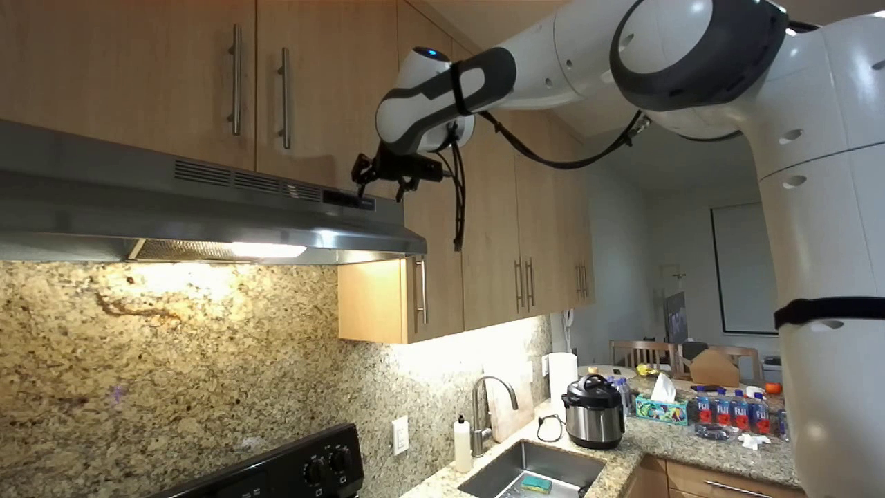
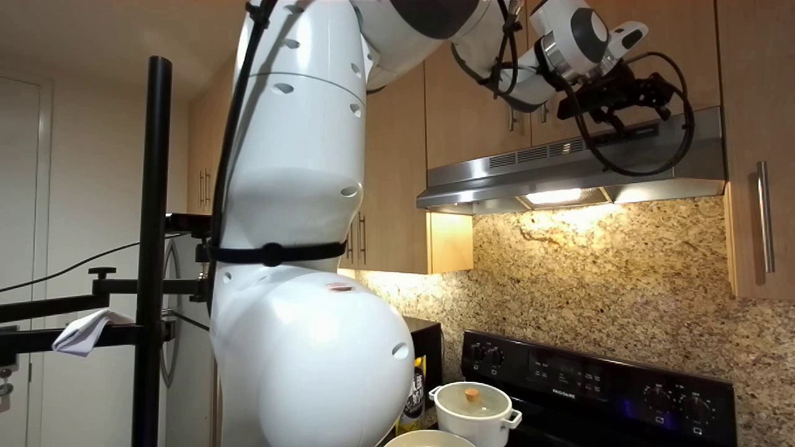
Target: Switch off the stove light
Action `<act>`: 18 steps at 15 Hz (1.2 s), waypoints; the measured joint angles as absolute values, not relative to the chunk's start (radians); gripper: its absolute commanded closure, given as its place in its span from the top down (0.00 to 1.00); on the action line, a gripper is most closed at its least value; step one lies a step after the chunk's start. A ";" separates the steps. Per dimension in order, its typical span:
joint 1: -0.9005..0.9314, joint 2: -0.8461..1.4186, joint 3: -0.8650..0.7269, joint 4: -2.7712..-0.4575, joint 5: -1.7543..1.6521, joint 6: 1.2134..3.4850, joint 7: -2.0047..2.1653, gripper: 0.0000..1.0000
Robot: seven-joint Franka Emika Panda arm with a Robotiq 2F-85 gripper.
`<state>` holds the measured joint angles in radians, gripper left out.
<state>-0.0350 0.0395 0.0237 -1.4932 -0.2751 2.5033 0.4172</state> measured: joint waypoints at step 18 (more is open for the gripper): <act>-0.023 0.057 0.027 -1.471 -0.217 2.442 0.402 1.00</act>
